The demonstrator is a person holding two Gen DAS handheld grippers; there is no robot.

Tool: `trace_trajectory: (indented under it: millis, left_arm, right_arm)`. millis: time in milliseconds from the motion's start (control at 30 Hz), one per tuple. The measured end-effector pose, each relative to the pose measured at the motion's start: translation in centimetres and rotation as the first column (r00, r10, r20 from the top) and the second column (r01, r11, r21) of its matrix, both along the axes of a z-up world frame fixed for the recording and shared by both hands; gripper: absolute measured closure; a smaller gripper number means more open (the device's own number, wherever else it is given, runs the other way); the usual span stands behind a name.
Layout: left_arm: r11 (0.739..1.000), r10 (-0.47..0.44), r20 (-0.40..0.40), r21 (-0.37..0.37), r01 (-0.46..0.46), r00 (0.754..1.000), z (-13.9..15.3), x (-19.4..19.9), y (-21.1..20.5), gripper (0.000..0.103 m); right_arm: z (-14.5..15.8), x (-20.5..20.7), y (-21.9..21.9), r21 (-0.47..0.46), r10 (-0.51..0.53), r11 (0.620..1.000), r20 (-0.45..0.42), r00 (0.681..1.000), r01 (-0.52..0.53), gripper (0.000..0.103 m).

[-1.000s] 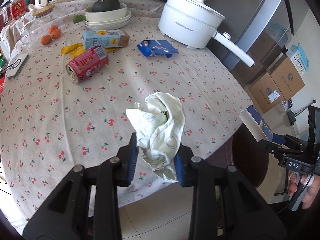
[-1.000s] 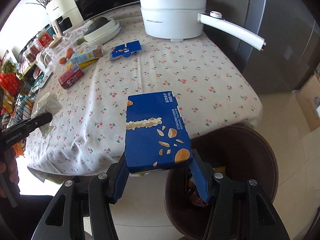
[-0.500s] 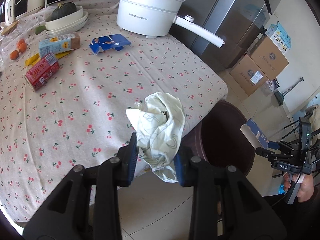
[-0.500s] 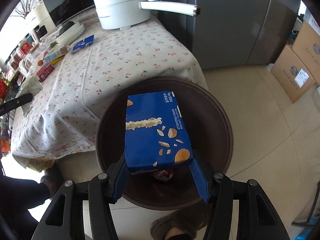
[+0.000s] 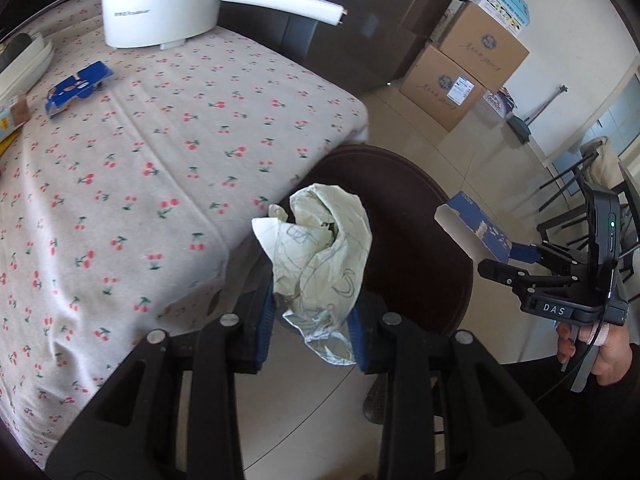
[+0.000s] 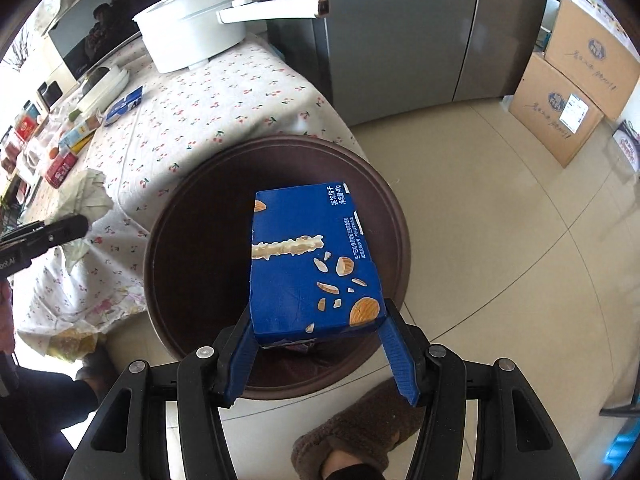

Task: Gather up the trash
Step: 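Carry the tissue and blue box over the bin and open both grippers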

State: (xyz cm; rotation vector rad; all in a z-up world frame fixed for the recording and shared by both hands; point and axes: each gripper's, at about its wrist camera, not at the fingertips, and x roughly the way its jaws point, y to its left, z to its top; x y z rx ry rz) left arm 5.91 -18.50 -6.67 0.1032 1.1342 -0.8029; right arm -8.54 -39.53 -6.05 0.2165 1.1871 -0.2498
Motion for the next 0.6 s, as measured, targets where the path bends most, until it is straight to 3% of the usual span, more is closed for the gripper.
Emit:
trace_trajectory:
  millis: [267, 400, 600]
  left_arm:
    - [0.994, -0.105, 0.009, -0.020, 0.105, 0.994, -1.1, -0.4, -4.1, 0.064]
    - [0.998, -0.050, 0.075, 0.035, 0.047, 0.996, -1.2, -0.2, -4.3, 0.023]
    - [0.995, 0.007, 0.123, 0.103, -0.019, 0.992, -1.1, 0.3, -2.8, 0.020]
  right_arm:
    - [-1.0, -0.9, -1.8, -0.001, -0.020, 1.000, -0.031, 0.999, 0.020, 0.044]
    - [-1.2, -1.0, -2.5, 0.014, -0.032, 0.999, -0.038, 0.999, 0.032, 0.044]
    - [-0.6, -0.3, -2.2, 0.019, -0.026, 0.999, -0.015, 1.000, 0.026, 0.044]
